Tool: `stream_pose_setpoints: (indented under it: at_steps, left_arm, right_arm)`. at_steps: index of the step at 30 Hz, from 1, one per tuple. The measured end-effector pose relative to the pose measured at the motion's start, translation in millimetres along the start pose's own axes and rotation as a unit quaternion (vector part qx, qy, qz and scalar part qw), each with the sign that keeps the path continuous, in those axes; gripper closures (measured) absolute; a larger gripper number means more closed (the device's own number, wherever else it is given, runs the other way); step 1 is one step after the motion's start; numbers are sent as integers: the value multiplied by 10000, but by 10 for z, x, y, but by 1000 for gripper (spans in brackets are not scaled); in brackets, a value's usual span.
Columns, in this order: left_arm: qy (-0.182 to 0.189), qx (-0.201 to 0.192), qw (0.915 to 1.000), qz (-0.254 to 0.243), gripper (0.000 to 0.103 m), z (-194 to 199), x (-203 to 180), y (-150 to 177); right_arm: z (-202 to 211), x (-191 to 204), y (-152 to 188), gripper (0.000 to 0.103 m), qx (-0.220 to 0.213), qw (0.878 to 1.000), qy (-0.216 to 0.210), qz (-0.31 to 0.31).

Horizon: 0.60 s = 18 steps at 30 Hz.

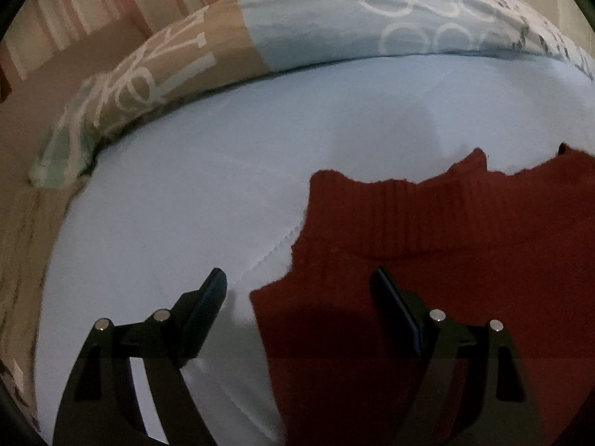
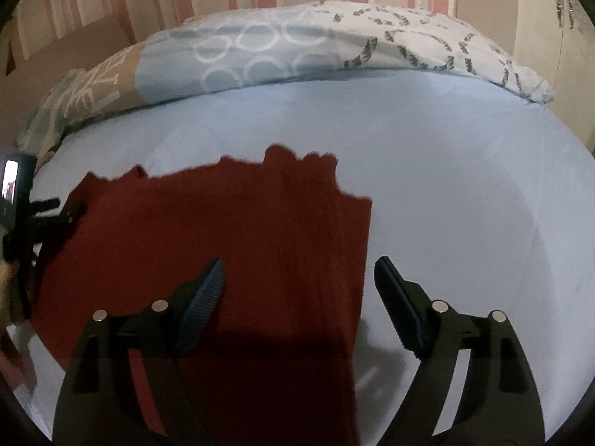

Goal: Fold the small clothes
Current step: 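Release the hem and press the folded sweater flat with both grippers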

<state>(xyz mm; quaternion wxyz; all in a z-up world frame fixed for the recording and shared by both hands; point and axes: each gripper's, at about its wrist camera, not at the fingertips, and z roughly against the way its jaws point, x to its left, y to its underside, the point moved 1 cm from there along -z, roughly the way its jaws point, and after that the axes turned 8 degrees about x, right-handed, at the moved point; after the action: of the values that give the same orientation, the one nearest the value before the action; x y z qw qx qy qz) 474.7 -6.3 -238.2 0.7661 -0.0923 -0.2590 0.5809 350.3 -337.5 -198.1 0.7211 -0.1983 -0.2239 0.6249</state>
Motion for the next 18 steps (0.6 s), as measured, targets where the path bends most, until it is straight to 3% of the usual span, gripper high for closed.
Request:
stream_pose_setpoints:
  at_steps: [3,6,11,16,18]
  left_arm:
    - [-260,-127,9994,-192,21,5,-31,6]
    - [-93,-177,9997,-149,26,76,-1,11]
    - [1079,-387,9932,-177,24,575,-234,12]
    - [1963,90,9799,-358,23,549,-692,-27]
    - [1852,260,9815,-398,21,410,-767,-5]
  right_arm:
    - [-5,-81,-103,21,-67,9998,142,-151]
    - [-6,-112,-140,21,-36,9998,103,-154]
    - [51,32,-99,20,-192,9998,61,59]
    - [4,134,-45,20,-102,9999,-5,102]
    - [13,164,-26,20,-87,9998,27,169]
